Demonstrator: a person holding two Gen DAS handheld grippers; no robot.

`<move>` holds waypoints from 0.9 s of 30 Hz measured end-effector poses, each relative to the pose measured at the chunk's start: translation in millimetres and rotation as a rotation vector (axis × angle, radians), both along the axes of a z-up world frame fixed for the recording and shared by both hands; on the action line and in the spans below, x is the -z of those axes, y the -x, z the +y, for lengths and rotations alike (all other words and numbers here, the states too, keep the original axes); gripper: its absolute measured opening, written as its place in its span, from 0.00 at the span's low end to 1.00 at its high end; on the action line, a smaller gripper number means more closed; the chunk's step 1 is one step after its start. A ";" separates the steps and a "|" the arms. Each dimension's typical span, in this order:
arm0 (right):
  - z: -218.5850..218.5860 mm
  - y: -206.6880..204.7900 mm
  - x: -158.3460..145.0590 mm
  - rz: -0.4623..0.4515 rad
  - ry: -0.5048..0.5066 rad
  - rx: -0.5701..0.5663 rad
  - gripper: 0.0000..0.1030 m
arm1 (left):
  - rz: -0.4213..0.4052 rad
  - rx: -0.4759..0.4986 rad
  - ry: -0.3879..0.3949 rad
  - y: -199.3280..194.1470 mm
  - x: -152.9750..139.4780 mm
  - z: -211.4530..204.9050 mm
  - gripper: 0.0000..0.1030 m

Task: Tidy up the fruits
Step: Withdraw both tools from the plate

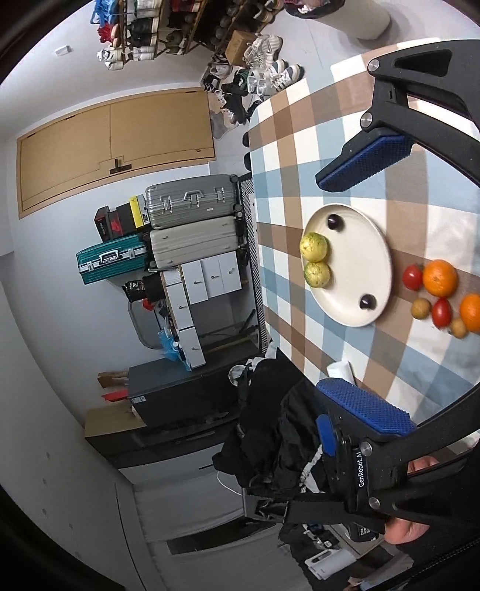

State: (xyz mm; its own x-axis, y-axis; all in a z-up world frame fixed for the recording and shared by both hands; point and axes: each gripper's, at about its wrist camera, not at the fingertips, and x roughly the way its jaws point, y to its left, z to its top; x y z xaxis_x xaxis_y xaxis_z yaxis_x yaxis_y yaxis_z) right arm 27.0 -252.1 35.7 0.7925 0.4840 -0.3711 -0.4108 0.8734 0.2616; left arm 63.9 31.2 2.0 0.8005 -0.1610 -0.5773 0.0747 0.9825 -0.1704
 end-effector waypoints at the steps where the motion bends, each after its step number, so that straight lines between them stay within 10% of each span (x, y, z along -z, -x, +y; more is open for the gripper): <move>1: 0.7 5.1 0.5 0.001 0.004 0.000 1.00 | 0.001 0.002 -0.010 8.0 1.7 -3.2 0.99; 27: 31.9 57.7 105.7 0.236 0.091 -0.025 1.00 | 0.149 0.004 -0.009 47.7 96.4 -1.7 0.99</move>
